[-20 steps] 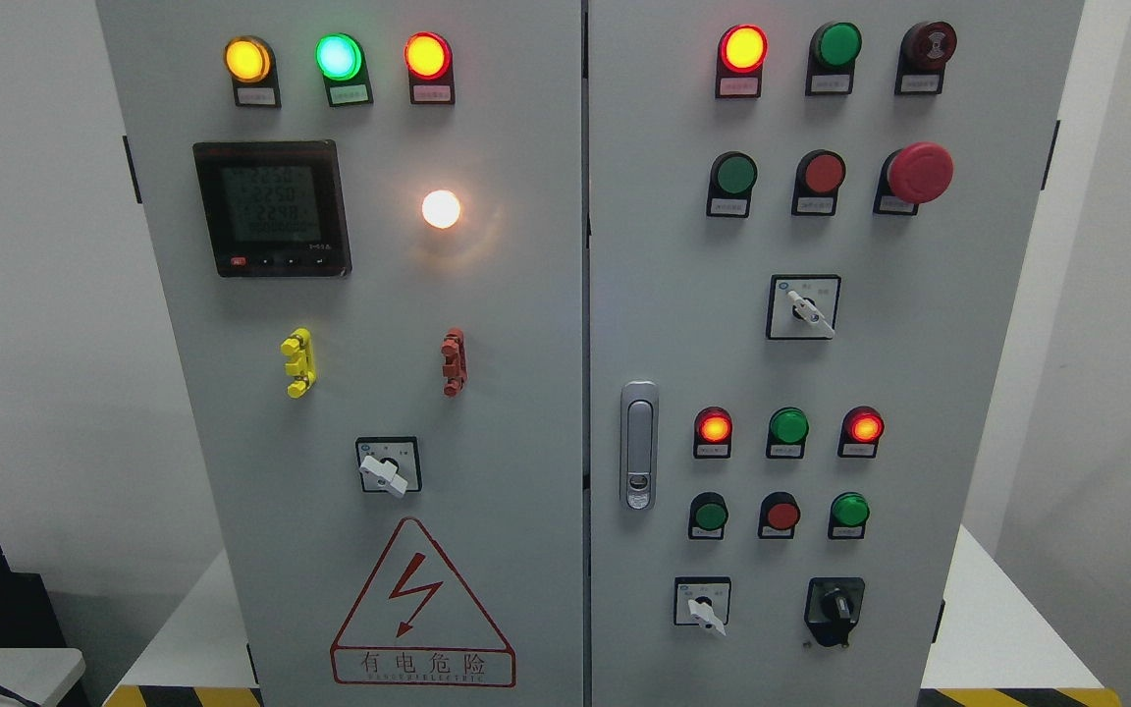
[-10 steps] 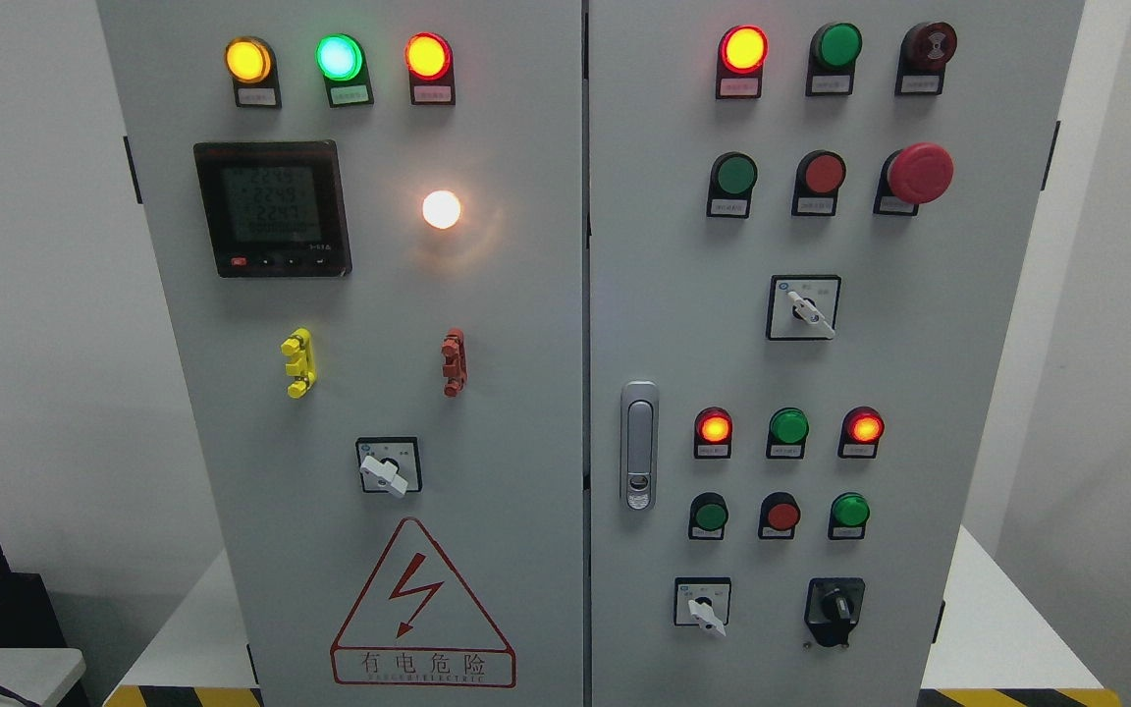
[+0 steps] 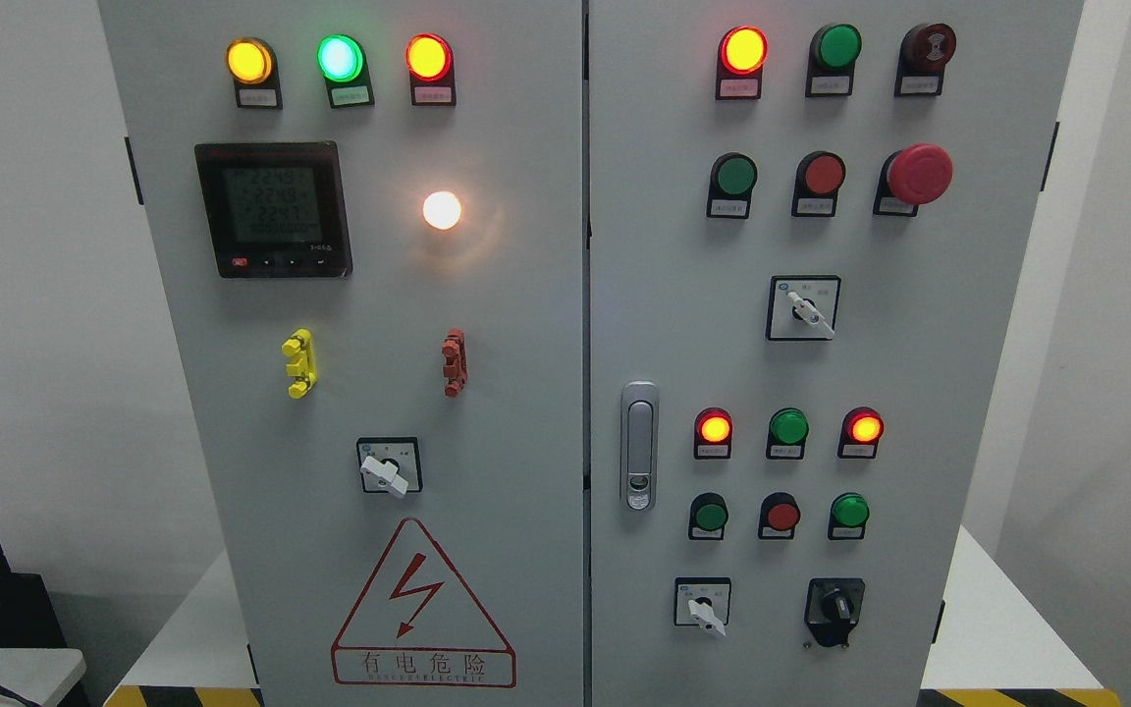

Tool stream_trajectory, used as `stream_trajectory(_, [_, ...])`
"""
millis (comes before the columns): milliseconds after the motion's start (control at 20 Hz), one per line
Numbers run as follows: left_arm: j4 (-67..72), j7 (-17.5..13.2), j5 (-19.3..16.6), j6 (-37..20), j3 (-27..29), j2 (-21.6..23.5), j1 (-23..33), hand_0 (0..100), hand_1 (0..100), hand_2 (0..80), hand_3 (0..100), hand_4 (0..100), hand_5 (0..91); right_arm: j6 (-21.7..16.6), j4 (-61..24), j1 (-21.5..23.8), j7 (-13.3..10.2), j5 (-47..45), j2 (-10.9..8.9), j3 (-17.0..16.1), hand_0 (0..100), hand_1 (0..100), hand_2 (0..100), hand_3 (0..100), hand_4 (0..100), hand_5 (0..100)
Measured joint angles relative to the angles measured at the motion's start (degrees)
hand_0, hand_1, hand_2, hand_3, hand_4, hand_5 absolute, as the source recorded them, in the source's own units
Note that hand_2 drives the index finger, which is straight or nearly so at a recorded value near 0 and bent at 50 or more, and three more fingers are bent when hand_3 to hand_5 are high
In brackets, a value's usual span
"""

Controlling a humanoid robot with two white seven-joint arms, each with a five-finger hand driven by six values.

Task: Turn on light switch 1

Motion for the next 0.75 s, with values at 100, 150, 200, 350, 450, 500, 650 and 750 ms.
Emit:
stream_trajectory(100, [5.7, -1.0, -0.1, 2.0, -1.4, 0.1, -0.6, 54, 0, 0.0, 0, 0, 10.2, 0.0, 0.0, 0.0, 0.0, 0.0, 0.0, 0.0, 12, 39, 0, 0, 0, 0])
stream_trajectory(150, [8.2, -1.4, -0.2, 3.4, -2.2, 0.2, -1.0, 55, 0, 0.0, 0, 0, 10.0, 0.0, 0.0, 0.0, 0.0, 0.0, 0.0, 0.0, 12, 39, 0, 0, 0, 0])
stream_trajectory(200, [10.6, -1.7, -0.3, 5.2, -3.1, 0.2, -1.5, 55, 0, 0.0, 0, 0, 10.0, 0.0, 0.0, 0.0, 0.0, 0.0, 0.0, 0.0, 12, 39, 0, 0, 0, 0])
stream_trajectory(350, [16.3, -2.0, -0.5, 10.8, -6.7, 0.3, -3.4, 56, 0, 0.0, 0, 0, 11.1, 0.0, 0.0, 0.0, 0.0, 0.0, 0.0, 0.0, 12, 39, 0, 0, 0, 0])
stream_trajectory(450, [19.3, -2.1, -0.5, 14.8, -9.6, 0.4, -4.7, 56, 0, 0.0, 0, 0, 12.1, 0.0, 0.0, 0.0, 0.0, 0.0, 0.0, 0.0, 12, 39, 0, 0, 0, 0])
stream_trajectory(500, [20.6, -1.4, -0.5, 16.6, -11.1, 0.4, -5.4, 56, 0, 0.0, 0, 0, 12.3, -0.1, 0.0, 0.0, 0.0, 0.0, 0.0, 0.0, 12, 39, 0, 0, 0, 0])
stream_trajectory(650, [24.0, 1.2, -0.6, 20.5, -15.0, 0.4, -7.4, 56, 0, 0.0, 0, 0, 12.4, -0.1, 0.0, 0.0, 0.0, 0.0, 0.0, 0.0, 12, 39, 0, 0, 0, 0])
stream_trajectory(750, [25.8, 1.8, -0.6, 22.6, -17.0, 0.1, -8.5, 56, 0, 0.0, 0, 0, 11.7, -0.1, 0.0, 0.0, 0.0, 0.0, 0.01, 0.0, 12, 39, 0, 0, 0, 0])
